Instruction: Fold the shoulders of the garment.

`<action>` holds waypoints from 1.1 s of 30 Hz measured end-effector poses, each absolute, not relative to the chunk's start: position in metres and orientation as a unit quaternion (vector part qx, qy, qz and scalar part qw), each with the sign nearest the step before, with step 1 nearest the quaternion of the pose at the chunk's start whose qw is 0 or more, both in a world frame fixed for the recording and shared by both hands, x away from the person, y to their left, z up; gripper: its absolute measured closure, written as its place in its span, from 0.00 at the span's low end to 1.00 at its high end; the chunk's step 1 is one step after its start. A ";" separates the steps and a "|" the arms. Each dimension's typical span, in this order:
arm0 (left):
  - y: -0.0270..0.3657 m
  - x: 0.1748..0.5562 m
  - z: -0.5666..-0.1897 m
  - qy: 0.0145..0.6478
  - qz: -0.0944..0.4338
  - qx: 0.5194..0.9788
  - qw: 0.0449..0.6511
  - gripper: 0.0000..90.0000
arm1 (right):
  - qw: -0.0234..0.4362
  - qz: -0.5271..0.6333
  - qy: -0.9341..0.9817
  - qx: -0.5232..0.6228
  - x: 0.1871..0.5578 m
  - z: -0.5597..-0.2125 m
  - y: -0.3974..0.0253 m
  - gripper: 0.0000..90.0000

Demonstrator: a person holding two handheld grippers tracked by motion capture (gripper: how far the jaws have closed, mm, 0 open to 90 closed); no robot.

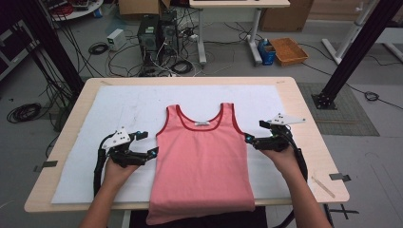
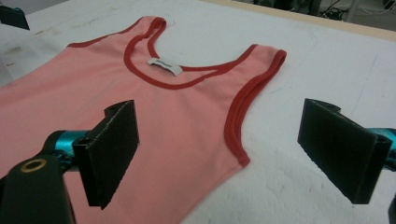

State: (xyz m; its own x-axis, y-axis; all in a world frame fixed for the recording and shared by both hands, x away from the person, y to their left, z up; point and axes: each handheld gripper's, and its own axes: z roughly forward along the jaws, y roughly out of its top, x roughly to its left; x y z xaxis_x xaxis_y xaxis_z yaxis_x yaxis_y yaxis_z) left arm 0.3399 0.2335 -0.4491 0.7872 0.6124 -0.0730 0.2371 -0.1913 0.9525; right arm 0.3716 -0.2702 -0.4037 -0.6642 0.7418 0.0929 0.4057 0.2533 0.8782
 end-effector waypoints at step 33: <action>0.231 0.339 -0.449 0.273 0.171 0.761 0.562 0.20 | 0.163 0.418 0.789 0.421 0.477 -0.394 -0.212 0.14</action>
State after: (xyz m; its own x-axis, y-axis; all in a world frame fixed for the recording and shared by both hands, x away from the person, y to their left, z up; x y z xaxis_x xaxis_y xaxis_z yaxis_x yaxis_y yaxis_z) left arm 0.3392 0.2309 -0.4490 0.7924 0.6081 -0.0476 0.2243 -0.2179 0.9498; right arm 0.4775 -0.2120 -0.3944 -0.5926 0.8000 0.0942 0.5274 0.2969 0.7960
